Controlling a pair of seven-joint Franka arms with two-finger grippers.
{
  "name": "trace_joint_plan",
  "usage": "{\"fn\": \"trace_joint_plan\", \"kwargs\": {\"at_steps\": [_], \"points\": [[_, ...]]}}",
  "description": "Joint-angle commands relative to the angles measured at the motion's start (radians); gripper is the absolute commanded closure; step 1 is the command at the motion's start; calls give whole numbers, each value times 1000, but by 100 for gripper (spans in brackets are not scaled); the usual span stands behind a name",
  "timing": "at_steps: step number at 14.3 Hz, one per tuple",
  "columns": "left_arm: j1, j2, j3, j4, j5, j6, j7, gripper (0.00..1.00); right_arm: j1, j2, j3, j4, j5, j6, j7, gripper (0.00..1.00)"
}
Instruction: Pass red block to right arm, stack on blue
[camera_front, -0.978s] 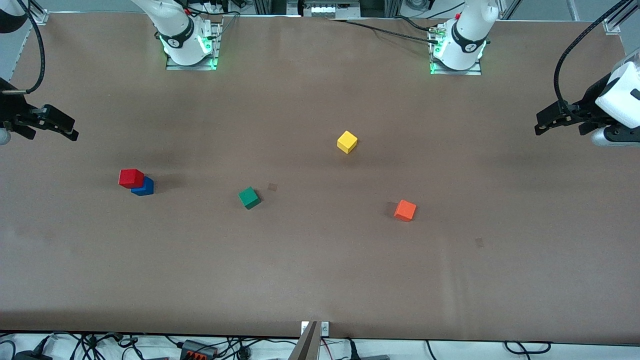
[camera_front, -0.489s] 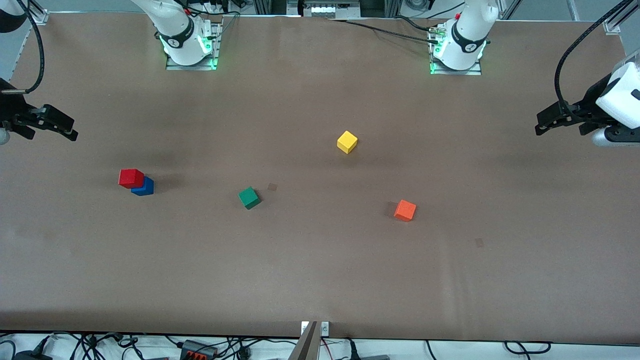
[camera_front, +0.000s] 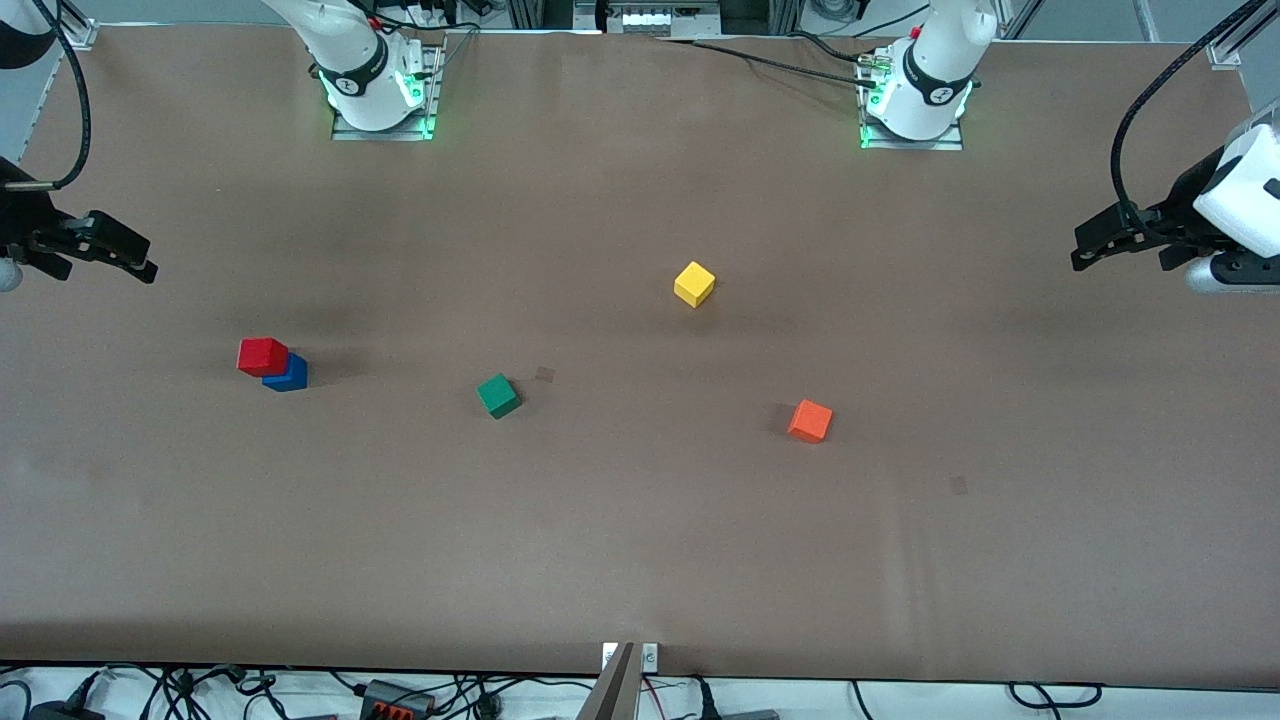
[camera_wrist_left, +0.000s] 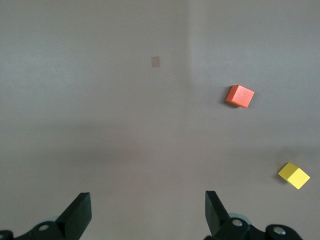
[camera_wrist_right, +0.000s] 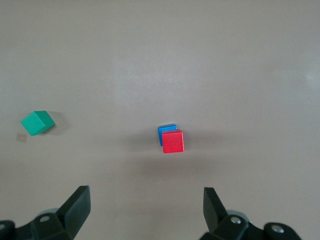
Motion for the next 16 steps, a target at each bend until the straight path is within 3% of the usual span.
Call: {"fn": "trace_joint_plan", "kwargs": {"at_steps": [1,16], "points": [[5,16,-1,35,-1,-26,24,0,-3,8,5,18,-11,-15,-1,0],[8,16,-1,32,-1,-26,23,0,8,5,11,15,-54,-58,-1,0]]}}
